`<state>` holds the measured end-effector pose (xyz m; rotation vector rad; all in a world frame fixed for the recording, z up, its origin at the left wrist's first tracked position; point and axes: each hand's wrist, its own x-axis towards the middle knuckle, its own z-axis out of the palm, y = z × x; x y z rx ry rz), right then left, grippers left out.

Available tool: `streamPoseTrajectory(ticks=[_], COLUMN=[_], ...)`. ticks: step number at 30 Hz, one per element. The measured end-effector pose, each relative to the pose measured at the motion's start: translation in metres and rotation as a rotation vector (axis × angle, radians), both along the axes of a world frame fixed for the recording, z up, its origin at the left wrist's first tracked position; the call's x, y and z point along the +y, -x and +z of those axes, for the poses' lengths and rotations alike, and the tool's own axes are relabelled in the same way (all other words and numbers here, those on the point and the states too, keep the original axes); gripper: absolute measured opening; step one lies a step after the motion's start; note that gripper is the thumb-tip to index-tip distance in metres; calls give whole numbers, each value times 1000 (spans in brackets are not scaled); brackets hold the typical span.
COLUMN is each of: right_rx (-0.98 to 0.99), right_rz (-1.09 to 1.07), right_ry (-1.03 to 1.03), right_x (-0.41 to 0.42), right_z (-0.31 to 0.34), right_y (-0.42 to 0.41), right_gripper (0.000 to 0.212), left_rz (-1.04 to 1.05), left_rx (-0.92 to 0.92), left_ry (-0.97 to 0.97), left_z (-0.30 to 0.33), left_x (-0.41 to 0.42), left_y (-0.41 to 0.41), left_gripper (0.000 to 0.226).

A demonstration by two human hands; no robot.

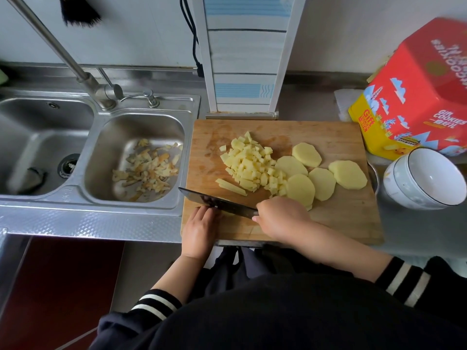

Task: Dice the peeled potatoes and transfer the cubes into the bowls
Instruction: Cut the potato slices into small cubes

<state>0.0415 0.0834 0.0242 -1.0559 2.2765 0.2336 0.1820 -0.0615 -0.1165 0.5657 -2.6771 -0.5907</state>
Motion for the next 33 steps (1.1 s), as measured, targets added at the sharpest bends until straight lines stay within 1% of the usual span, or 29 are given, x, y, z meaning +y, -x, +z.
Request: streamPoseTrajectory(ticks=[4,9,15,19,23,27,30,31,33], right_rx=[15,-17,-23,-78,-127,-135,-132,-120,-78], right_rz=[16,-16,-69,-86,-135,-143,-138,-129,-102], right_ry=[1,-11,-46,-28,-2,-17,11,27,69], right_x=[2,1,-3,0,1,0,2,3,6], right_z=[-2,-3,-13,-13,-13,-16,-18,-18,-18], right_y=[-3,-5,-1,3,16,22,21,20,16], right_gripper=[33,30,20,28,31,38,33,31,30], left_rz=[-1,6,-2,-5,-1,-42,-85,-95,-119], left_rx=[-5,-13,-26,-25,-47,-83,-118,-90,67], left_ry=[-2,-14,-9,10,0,-20,-50,-53,11], left_z=[-1,0,2,3,5,16,24,30,47], left_x=[-2,-1,-1,-1,-1,-3,-5,-6,-10], left_y=[0,1,1,2,1,4,1,-1,-2], left_gripper=[29,29,29,30,28,29,24,20,12])
